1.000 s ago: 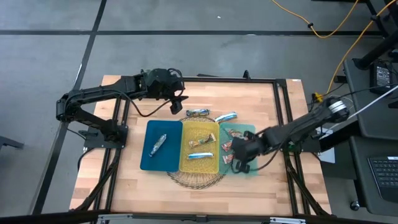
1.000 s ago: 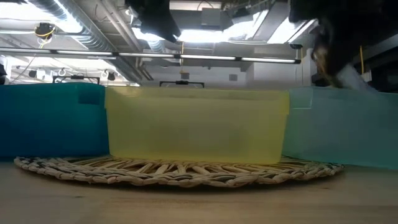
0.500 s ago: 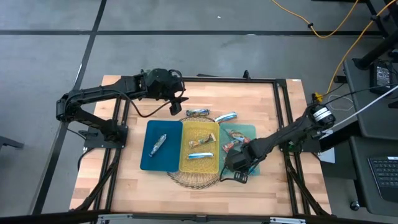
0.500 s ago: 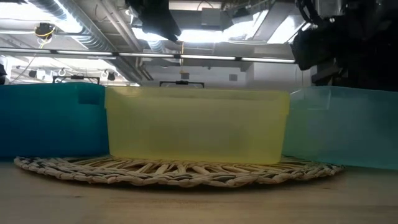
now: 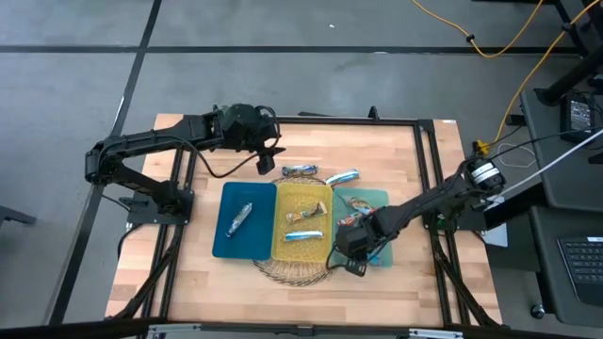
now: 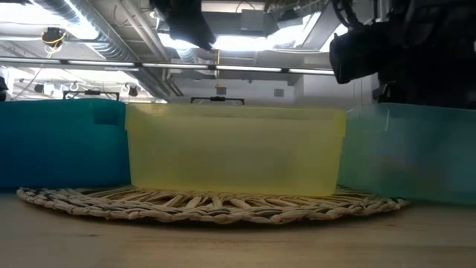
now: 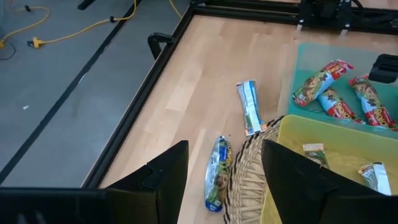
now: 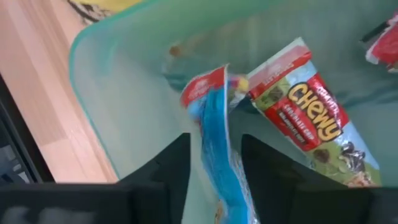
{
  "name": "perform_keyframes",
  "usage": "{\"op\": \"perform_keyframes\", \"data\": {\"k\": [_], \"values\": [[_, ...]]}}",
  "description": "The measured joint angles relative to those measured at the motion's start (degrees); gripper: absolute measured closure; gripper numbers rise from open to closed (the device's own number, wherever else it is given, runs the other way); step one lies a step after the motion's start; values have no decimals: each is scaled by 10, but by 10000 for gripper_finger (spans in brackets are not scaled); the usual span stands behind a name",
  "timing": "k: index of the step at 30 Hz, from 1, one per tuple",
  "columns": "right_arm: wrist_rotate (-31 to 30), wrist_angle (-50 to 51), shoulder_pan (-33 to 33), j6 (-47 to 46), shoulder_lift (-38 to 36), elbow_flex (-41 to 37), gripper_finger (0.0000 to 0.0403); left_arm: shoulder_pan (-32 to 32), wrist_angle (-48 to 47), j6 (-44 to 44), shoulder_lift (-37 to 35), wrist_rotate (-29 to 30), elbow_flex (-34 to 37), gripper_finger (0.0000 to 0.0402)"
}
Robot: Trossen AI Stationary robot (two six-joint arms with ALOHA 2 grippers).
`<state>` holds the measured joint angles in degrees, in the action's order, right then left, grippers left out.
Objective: Pick and place Granola Bars by type
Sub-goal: Put the blue granola bar into the blue bin
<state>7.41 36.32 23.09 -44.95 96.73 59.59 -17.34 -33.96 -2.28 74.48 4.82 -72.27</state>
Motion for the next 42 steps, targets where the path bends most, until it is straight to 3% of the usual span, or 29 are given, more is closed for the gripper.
{"op": "perform_keyframes", "data": {"k": [7, 14, 24, 30, 42], "values": [[12, 11, -5, -28, -3, 0, 197, 0, -11, 0, 0, 0, 0, 206], [7, 32, -5, -58, -38, 0, 175, -1, -12, -11, 17, 1, 0, 206], [-165, 76, -20, -54, -173, 0, 174, -1, -19, -37, 109, -33, 0, 201], [-251, 75, -55, 7, -243, 0, 174, -8, -18, -56, 171, -33, 1, 201], [-257, 72, -158, 225, -274, 0, 174, -27, -15, -75, 278, -64, 1, 201]]}}
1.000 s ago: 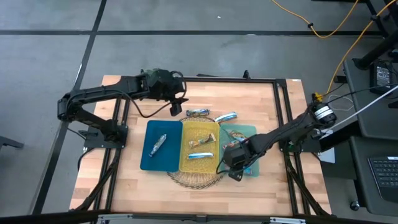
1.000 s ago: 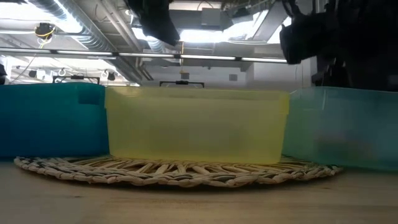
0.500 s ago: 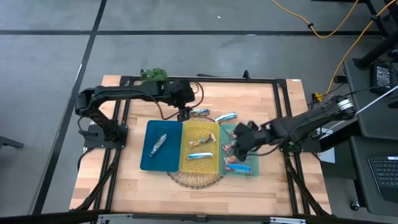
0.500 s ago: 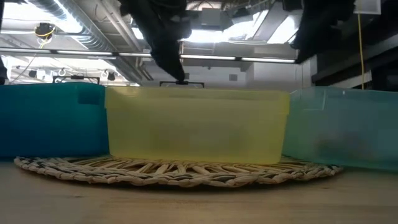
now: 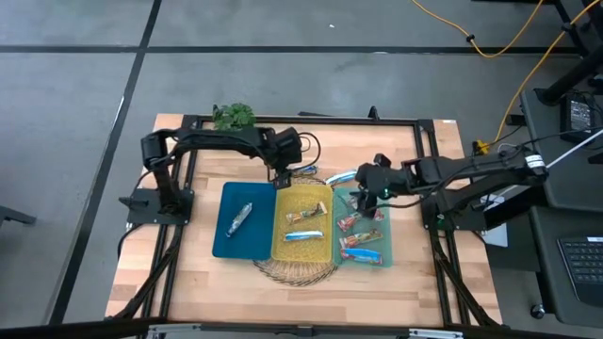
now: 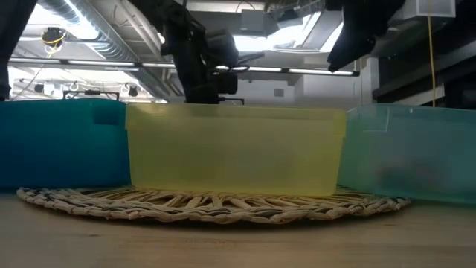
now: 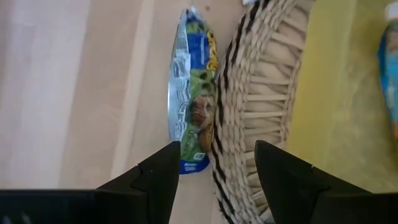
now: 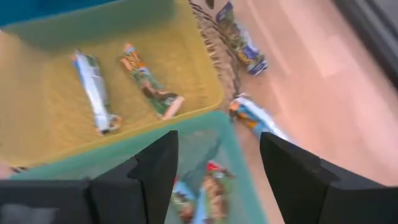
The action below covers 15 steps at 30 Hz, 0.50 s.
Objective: Pick and place Granola Bars by type
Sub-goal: Put the blue granola bar into the blue bin
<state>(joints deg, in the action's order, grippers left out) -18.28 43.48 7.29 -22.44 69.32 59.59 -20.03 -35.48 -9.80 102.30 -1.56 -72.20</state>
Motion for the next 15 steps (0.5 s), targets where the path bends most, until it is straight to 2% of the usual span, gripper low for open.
{"op": "perform_keyframes", "data": {"k": [7, 15], "values": [[10, -1, -67, 110, 0, 0, 174, 0, 21, 5, 32, 0, 0, 201], [89, -40, -160, 181, 0, 0, 174, 0, 28, 15, 63, 0, 0, 201]]}}
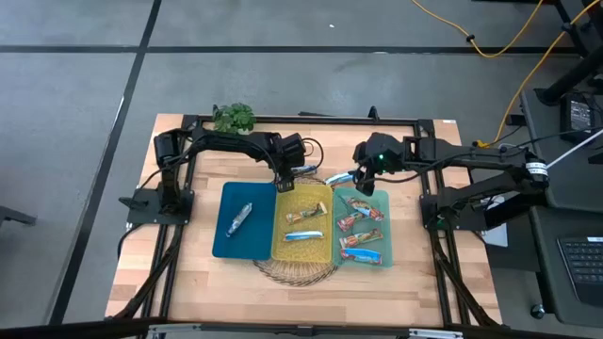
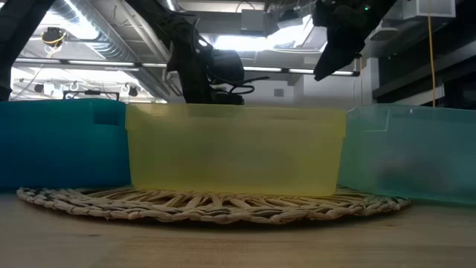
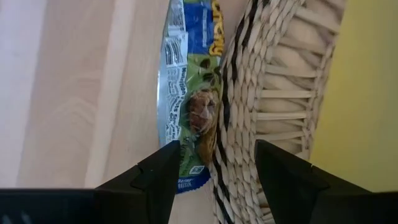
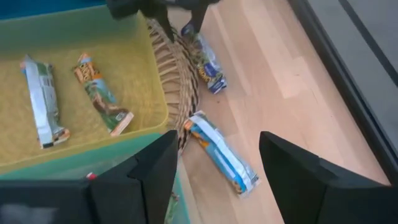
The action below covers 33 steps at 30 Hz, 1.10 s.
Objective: Pick and place Granola Bars by type
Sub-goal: Put the blue granola bar into the blue bin
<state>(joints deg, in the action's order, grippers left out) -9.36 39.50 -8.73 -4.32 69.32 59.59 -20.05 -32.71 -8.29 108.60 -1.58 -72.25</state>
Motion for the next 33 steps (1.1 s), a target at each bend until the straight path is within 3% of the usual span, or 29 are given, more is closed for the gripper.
{"op": "perform_keyframes", "data": {"k": [9, 24, 33], "values": [[46, -12, -41, 49, 0, 0, 174, 0, 24, 19, 21, 0, -1, 213], [46, -21, -63, 86, 0, 0, 174, -11, 28, 56, 22, 4, -1, 386], [45, -21, -65, 86, 0, 0, 174, -11, 25, 56, 20, 4, 0, 400]]}}
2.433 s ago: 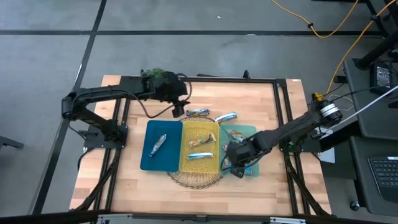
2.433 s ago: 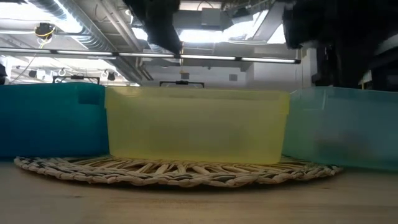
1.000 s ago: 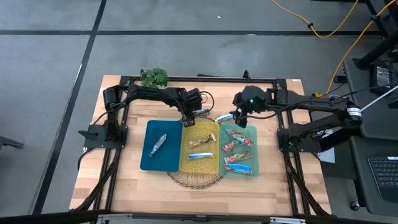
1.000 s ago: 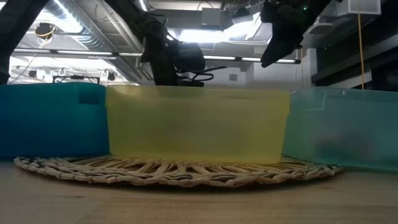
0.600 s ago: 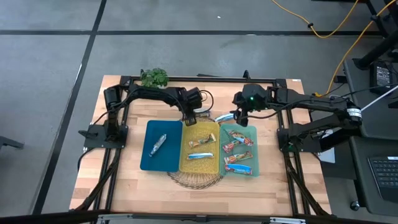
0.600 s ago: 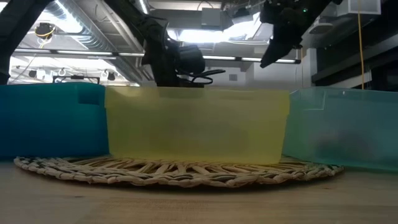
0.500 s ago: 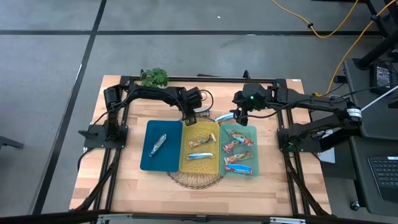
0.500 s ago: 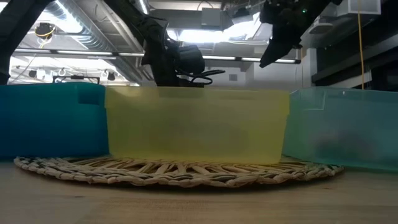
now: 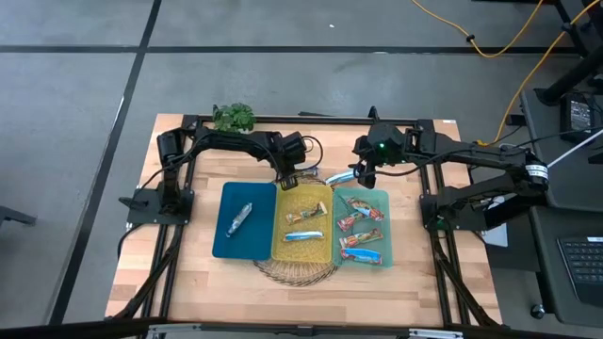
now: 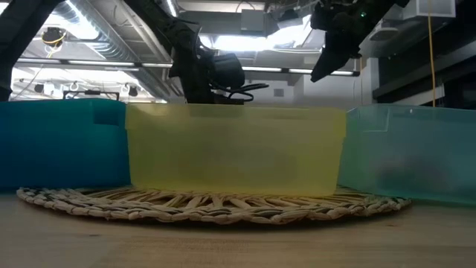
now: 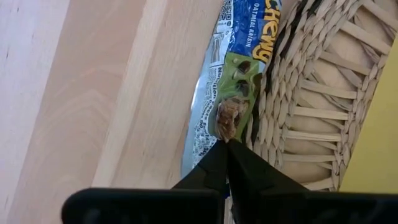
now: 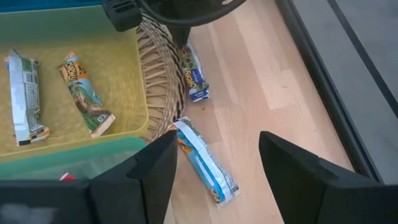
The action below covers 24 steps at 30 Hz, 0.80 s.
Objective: Pick and place Granola Bars by type
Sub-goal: Put the blue granola bar into the blue bin
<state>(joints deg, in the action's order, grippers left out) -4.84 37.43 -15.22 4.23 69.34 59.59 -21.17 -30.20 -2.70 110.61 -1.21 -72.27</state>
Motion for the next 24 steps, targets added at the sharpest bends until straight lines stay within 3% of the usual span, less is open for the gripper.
{"op": "perform_keyframes", "data": {"k": [12, 24], "values": [[0, 0, -5, -1, 0, 0, 174, 0, -44, -23, -13, 0, -59, 400], [0, -1, -16, 8, 0, 0, 174, -8, -47, -13, -100, 17, -102, 400]]}}
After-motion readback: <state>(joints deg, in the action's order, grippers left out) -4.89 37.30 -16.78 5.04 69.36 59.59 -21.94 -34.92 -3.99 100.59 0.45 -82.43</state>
